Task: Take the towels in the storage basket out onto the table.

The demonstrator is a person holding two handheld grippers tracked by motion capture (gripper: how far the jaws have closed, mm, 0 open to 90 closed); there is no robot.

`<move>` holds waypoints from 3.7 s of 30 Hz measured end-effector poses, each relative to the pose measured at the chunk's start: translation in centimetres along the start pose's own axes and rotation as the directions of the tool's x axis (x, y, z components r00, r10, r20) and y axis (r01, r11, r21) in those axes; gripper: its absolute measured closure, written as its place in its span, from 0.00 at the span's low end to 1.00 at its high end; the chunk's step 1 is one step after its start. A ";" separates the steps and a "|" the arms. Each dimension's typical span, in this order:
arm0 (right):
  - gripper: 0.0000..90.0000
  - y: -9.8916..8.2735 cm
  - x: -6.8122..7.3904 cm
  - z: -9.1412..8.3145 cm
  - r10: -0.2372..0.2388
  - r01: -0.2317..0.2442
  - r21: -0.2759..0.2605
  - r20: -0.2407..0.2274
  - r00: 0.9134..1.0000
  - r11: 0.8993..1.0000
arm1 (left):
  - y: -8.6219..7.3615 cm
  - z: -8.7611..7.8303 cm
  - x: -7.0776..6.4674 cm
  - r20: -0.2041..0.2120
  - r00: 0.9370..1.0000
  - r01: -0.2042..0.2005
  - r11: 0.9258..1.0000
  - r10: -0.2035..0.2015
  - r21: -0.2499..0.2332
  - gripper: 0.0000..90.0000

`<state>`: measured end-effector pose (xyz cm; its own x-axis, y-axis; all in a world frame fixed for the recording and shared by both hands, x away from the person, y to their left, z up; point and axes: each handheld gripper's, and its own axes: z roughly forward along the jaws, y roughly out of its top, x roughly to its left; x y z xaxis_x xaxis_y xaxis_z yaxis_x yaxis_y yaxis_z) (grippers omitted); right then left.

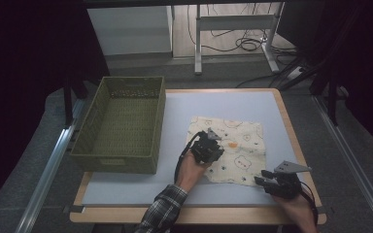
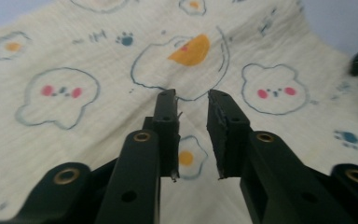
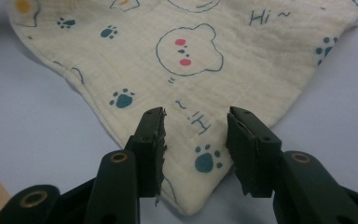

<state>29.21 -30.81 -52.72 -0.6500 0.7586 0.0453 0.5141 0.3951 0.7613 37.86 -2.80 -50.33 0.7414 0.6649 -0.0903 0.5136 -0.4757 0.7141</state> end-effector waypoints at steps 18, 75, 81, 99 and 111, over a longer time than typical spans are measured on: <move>0.63 -0.1 -0.1 0.0 0.000 0.000 -0.004 -0.007 1.000 1.000 | -8.1 -7.6 0.7 -0.107 0.993 0.049 0.999 -0.049 -0.009 0.70; 0.84 0.0 -0.2 -0.4 0.012 -0.012 0.009 0.025 1.000 1.000 | -9.4 -9.2 0.6 -0.082 0.995 0.070 0.995 -0.064 0.075 0.80; 0.78 0.1 -0.1 -1.2 0.004 -0.004 0.004 0.031 0.999 1.000 | -10.8 -10.9 0.1 -0.149 0.988 0.052 0.996 -0.042 0.068 0.68; 0.86 -1.2 0.9 -1.8 -0.047 0.045 0.039 0.038 0.998 0.998 | -13.0 -8.6 -0.4 -0.097 0.995 0.032 0.999 -0.032 -0.003 0.74; 0.96 -2.0 1.3 -4.4 -0.039 0.038 0.046 0.018 0.999 0.998 | -14.0 -10.1 -1.9 -0.026 0.999 0.030 0.999 -0.031 -0.044 0.94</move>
<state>24.83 -32.87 -51.30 -0.6591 0.7520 0.0039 0.5144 0.4471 0.7318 24.91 8.42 -53.19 0.7138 0.6940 -0.0942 0.5159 -0.4300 0.7409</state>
